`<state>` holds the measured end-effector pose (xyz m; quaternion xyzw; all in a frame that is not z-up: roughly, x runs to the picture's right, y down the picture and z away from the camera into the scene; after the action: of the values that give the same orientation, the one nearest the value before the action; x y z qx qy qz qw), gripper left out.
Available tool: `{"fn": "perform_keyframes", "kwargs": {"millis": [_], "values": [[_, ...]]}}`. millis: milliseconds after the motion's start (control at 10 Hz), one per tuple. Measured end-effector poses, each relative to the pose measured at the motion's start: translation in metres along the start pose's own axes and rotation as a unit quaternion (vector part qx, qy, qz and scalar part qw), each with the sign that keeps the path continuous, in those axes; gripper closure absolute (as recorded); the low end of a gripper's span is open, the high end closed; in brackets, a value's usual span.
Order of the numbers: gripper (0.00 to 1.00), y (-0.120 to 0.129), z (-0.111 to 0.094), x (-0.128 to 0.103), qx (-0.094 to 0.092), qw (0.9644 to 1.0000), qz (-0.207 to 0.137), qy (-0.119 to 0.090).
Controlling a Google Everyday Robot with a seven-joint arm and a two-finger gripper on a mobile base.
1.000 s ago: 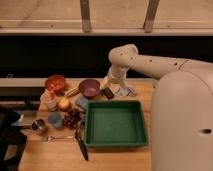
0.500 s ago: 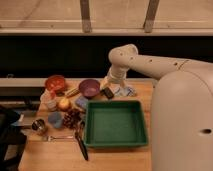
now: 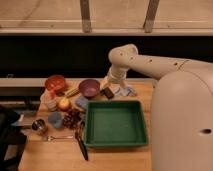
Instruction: Place apple in plastic cup
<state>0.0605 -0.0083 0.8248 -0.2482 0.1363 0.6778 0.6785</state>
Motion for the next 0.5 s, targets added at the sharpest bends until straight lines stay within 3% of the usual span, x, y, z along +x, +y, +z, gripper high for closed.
{"fn": "perform_keyframes", "kwargs": {"millis": [200,500], "values": [[0.20,0.001,-0.001,0.000,-0.002,1.0000,-0.004,-0.001],[0.20,0.014,-0.007,-0.005,-0.024,0.9983,-0.052,-0.008]]}}
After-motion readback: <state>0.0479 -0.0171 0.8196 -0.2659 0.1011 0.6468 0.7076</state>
